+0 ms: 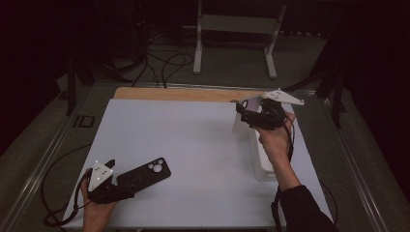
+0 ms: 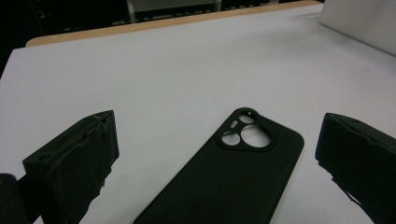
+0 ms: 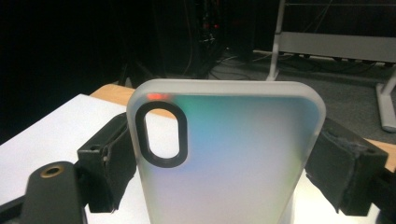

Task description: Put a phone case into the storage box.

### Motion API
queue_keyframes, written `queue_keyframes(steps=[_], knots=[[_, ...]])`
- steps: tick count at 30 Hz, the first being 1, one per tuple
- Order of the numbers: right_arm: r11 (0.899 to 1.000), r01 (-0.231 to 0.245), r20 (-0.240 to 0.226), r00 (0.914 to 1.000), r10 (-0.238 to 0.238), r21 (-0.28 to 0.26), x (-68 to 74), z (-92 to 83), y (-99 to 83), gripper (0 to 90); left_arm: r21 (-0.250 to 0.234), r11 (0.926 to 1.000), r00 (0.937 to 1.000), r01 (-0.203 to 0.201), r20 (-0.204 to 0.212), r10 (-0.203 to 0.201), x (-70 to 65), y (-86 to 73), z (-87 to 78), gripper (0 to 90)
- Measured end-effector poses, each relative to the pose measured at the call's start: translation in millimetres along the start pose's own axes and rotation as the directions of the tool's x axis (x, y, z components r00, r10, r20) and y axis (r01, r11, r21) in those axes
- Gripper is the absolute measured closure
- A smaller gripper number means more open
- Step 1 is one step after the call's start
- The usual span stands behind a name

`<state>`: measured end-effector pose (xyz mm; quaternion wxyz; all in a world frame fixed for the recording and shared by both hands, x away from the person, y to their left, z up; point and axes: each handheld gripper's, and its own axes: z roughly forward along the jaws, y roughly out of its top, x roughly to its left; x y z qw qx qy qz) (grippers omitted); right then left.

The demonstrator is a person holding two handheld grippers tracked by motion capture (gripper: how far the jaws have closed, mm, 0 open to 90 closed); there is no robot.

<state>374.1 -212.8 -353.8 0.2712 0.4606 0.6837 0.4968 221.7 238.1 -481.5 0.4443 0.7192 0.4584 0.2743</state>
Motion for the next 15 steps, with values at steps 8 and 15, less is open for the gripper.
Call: queue_keyframes(steps=[8, 15], knots=[[1.000, -0.002, 0.055, 0.9985, 0.002, -0.001, -15.3, 7.0, 7.8, 16.8, 0.010, 0.9999, 1.0000, -0.009, 0.003, 0.009, -2.5, -1.5, 1.5, 0.0], [1.000, -0.014, 0.120, 0.9926, 0.014, 0.005, -34.7, 12.1, 11.0, 16.8, 0.013, 0.9999, 1.0000, -0.006, 0.007, 0.006, -3.0, -1.6, 1.9, 0.0]])
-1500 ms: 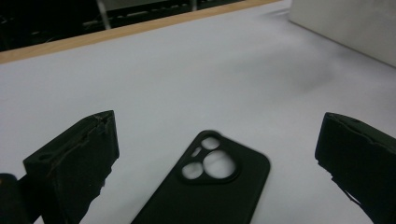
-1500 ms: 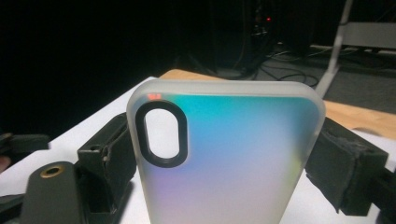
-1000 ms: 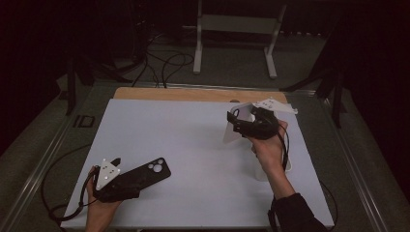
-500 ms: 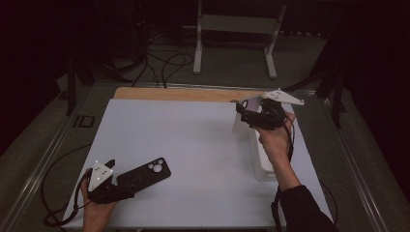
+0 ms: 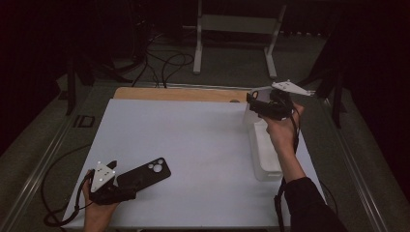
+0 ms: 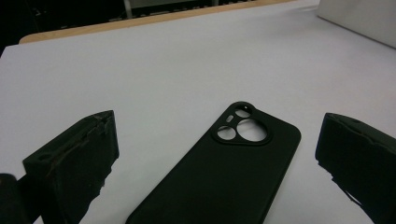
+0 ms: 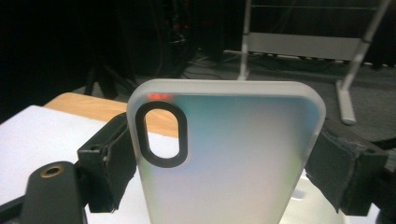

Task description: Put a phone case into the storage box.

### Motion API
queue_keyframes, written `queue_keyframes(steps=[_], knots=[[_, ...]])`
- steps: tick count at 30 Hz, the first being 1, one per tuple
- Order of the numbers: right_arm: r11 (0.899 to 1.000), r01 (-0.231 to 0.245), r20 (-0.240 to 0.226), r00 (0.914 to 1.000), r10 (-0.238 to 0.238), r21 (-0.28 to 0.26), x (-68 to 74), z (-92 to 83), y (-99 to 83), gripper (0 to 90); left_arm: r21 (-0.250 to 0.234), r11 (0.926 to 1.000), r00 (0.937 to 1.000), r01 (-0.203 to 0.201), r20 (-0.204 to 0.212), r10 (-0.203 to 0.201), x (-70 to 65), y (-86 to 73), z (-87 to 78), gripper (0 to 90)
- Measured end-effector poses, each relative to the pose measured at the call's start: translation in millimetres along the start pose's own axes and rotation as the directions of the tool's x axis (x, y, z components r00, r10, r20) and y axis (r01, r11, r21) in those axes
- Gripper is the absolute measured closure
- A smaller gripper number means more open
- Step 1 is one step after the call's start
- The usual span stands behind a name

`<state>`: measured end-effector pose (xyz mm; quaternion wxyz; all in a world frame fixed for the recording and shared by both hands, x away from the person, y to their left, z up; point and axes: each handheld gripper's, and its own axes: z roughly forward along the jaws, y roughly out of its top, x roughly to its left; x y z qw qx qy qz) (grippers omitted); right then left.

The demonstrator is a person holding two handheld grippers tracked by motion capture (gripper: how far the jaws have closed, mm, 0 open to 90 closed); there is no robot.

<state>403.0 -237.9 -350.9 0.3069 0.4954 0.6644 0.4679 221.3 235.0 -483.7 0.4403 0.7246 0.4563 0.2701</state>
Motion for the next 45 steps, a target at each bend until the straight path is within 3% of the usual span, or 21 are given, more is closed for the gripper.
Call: queue_keyframes(steps=[8, 17, 27, 45], knots=[[1.000, -0.009, 0.099, 0.9950, 0.006, 0.025, -20.7, 11.8, -2.0, 16.8, -0.004, 0.9999, 0.9999, 0.010, 0.005, -0.010, 0.2, 0.4, -0.4, 0.0], [0.998, -0.026, 0.177, 0.9842, 0.016, 0.056, -34.3, 28.8, -10.6, 16.8, -0.002, 1.0000, 0.9999, 0.010, 0.006, -0.010, -0.3, 0.2, 0.2, 0.0], [0.992, -0.077, 0.207, 0.9767, 0.055, 0.100, -43.9, 50.1, -21.5, 16.8, -0.004, 1.0000, 0.9999, 0.004, 0.010, -0.004, -0.6, -0.2, -0.6, 0.0], [0.974, -0.127, 0.249, 0.9654, 0.079, 0.185, -53.4, 81.6, -43.7, 16.6, -0.015, 0.9998, 0.9998, 0.012, 0.016, -0.011, -1.3, -0.4, -2.6, 0.0]])
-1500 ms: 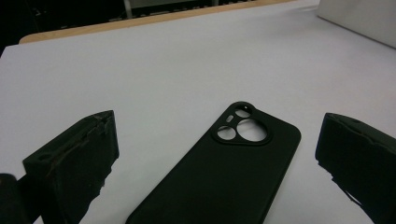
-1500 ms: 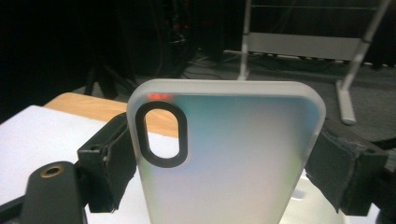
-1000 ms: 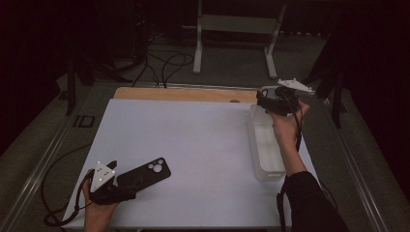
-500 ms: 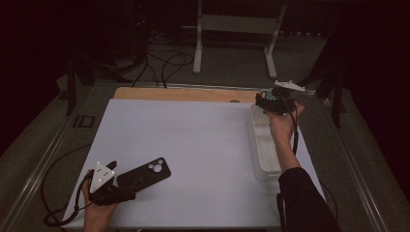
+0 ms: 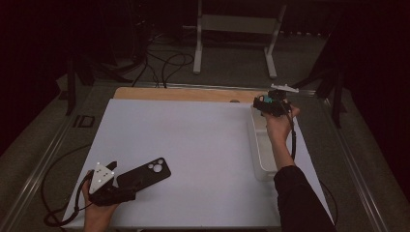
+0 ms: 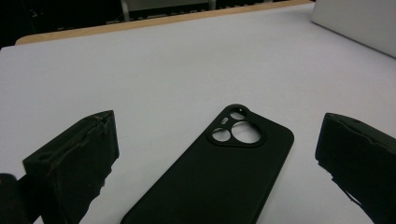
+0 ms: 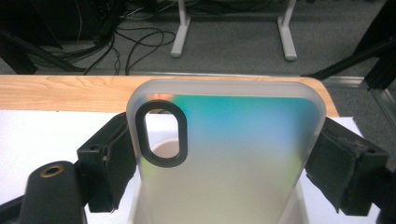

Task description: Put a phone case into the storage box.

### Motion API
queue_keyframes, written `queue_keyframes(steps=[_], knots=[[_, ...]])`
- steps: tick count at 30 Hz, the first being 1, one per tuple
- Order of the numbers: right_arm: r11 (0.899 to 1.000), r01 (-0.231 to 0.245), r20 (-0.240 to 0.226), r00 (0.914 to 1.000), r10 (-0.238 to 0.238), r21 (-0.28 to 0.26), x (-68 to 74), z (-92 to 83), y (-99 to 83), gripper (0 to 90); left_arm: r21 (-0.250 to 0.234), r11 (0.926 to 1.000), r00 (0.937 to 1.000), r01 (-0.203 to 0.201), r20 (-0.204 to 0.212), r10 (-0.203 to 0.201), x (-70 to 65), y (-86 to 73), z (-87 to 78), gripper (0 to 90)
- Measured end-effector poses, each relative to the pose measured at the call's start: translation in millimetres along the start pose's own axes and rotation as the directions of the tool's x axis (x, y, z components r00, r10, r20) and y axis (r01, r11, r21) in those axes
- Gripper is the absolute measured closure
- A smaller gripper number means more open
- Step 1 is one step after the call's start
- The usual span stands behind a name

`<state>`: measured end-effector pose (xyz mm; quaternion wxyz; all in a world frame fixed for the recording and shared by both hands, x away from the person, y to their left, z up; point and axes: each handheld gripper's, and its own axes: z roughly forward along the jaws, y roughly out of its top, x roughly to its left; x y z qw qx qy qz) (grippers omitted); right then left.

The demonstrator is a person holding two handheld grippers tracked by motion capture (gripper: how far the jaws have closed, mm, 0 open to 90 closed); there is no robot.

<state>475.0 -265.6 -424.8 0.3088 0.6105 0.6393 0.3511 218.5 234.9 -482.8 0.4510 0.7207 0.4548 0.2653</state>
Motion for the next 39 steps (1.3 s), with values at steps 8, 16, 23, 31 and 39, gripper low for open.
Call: queue_keyframes(steps=[8, 16, 23, 31, 39], knots=[[0.999, 0.023, 0.024, 0.9994, -0.024, 0.025, 1.2, 14.3, -4.5, 16.6, 0.002, 1.0000, 1.0000, -0.002, 0.006, 0.002, -0.2, -0.6, 0.0, 0.0], [0.999, 0.032, 0.028, 0.9991, -0.033, 0.022, 3.1, 19.9, -4.9, 16.5, 0.005, 1.0000, 1.0000, -0.002, 0.009, 0.002, -0.5, -0.7, 0.1, 0.0], [0.997, 0.071, 0.053, 0.9959, -0.073, 0.032, 6.8, 25.3, -7.7, 16.4, 0.007, 1.0000, 0.9999, -0.005, 0.013, 0.005, -1.1, -1.0, -0.1, 0.0], [0.997, 0.053, 0.061, 0.9965, -0.056, 0.049, 4.5, 27.4, -5.3, 13.6, 0.005, 1.0000, 0.9999, -0.007, 0.014, 0.006, -1.4, -1.1, -1.6, 0.0], [0.997, 0.073, 0.041, 0.9965, -0.074, 0.012, 4.9, 15.4, 2.6, 8.6, 0.003, 1.0000, 0.9999, -0.008, 0.012, 0.008, -1.8, -1.4, -2.7, 0.0]])
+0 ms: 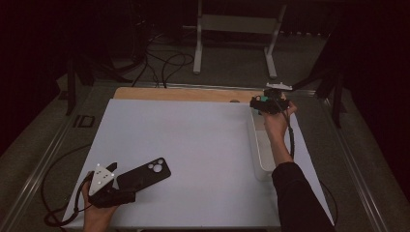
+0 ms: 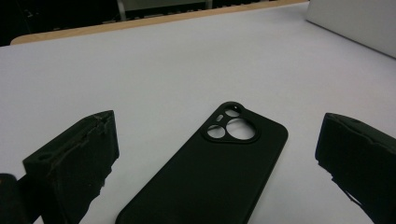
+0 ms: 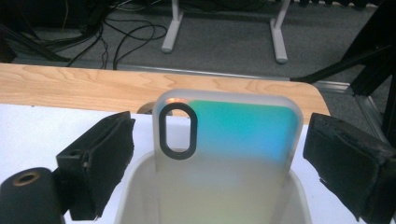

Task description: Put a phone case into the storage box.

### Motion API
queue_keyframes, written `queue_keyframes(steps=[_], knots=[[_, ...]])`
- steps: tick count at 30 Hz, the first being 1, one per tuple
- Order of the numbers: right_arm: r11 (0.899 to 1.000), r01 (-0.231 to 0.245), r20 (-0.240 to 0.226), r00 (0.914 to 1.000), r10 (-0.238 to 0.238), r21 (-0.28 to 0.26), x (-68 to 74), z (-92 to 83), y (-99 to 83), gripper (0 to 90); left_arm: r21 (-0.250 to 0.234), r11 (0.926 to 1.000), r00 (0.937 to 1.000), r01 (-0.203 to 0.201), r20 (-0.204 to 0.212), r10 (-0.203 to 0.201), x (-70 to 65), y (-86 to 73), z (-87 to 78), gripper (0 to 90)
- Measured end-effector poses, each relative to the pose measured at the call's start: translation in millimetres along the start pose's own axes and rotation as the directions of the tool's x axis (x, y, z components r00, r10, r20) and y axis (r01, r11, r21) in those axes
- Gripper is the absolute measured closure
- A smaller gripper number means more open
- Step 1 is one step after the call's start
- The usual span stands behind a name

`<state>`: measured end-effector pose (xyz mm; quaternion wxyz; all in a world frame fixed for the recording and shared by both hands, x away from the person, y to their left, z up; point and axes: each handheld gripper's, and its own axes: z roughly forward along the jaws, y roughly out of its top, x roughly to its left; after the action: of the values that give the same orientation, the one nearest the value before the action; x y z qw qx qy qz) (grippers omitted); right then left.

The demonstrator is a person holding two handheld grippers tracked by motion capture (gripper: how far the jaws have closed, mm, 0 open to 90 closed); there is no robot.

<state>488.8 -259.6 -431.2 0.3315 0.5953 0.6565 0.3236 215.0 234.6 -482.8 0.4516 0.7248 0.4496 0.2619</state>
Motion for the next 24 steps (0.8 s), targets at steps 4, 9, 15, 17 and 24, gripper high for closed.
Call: queue_keyframes(steps=[4, 9, 15, 17, 24], knots=[[1.000, -0.018, -0.029, 0.9994, 0.019, 0.008, -2.4, -7.9, -0.2, 8.7, 0.007, 1.0000, 1.0000, -0.002, -0.001, 0.002, 0.8, 0.5, 0.7, 0.0], [1.000, -0.011, -0.084, 0.9964, 0.011, 0.006, -2.6, -19.6, -4.4, 8.7, -0.001, 0.9999, 0.9999, 0.010, -0.004, -0.010, 1.8, 1.9, -0.6, 0.0], [0.999, 0.033, -0.130, 0.9910, -0.034, -0.005, 1.9, -32.5, -10.1, 8.7, -0.002, 1.0000, 0.9999, 0.009, -0.009, -0.009, 2.5, 2.0, -1.3, 0.0], [0.998, 0.057, -0.166, 0.9844, -0.059, -0.020, 6.3, -42.8, -11.7, 8.7, -0.001, 1.0000, 0.9999, 0.008, -0.008, -0.008, 2.8, 2.3, -0.5, 0.0], [0.993, 0.080, -0.276, 0.9559, -0.101, -0.085, 14.5, -74.9, -18.4, 8.7, -0.003, 0.9999, 0.9999, 0.012, -0.005, -0.012, 3.7, 3.2, -0.2, 0.0]])
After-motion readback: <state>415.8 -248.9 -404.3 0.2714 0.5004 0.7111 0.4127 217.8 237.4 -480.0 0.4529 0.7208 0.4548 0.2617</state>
